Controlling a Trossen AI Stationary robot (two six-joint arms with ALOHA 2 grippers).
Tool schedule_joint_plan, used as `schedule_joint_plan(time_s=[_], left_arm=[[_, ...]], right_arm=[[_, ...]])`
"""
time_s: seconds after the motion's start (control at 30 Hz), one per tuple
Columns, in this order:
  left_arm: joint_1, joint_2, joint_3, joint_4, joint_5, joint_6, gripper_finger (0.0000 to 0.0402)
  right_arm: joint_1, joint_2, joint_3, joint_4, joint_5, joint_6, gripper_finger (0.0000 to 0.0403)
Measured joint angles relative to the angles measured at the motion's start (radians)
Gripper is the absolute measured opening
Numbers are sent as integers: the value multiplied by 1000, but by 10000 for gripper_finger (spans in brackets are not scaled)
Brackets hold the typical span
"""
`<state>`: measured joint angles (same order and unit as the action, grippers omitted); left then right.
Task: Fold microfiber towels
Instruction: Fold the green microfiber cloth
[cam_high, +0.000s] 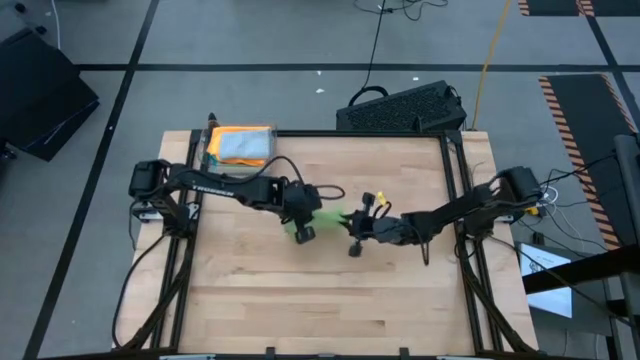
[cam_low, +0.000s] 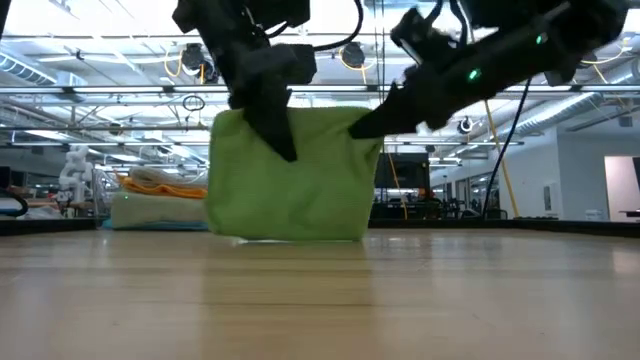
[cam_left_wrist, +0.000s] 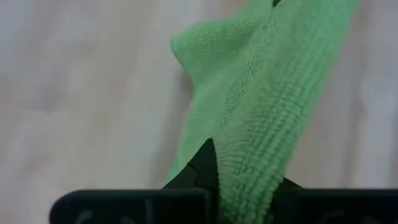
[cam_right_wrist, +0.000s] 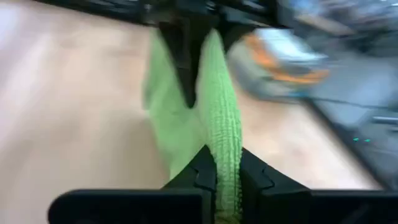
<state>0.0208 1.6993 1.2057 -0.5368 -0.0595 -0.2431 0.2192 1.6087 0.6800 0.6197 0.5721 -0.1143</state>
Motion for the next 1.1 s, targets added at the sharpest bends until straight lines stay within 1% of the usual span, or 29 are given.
schedule_joint_plan(time_s=[0.1,0.23,0.3,0.33,0.37,0.4,0.53,0.6,0.63,0.73,0.87,0.97,1.1], left_arm=[[-31,0,0,-5,80,39,7],[-75,0,1,6,196,129,12],[-92,-1,3,23,219,158,20],[-100,-2,3,29,206,163,23],[-105,-2,3,33,164,164,24],[-109,-2,3,34,98,164,23],[-89,-2,0,20,-139,175,8],[-70,0,0,18,-224,187,6],[-62,0,0,9,-250,188,9],[-37,0,0,-36,-259,194,29],[-14,0,-3,-92,-222,197,53],[-4,0,-3,-84,-196,197,60],[-8,0,-3,-93,-156,197,59]], right_arm=[[-21,-91,0,-143,-205,33,11],[-60,-195,0,-236,-438,55,6],[-81,-237,0,-247,-541,79,8],[-89,-251,0,-254,-575,84,8],[-97,-261,0,-264,-580,83,8],[-105,-263,0,-270,-567,80,7],[-154,-236,0,-289,-450,34,5],[-191,-214,0,-292,-399,10,5],[-209,-202,0,-290,-389,0,5],[-260,-178,0,-290,-395,-20,5],[-292,-168,0,-299,-394,-51,5],[-299,-168,0,-298,-408,-58,5],[-292,-168,-1,-306,-419,-58,5]])
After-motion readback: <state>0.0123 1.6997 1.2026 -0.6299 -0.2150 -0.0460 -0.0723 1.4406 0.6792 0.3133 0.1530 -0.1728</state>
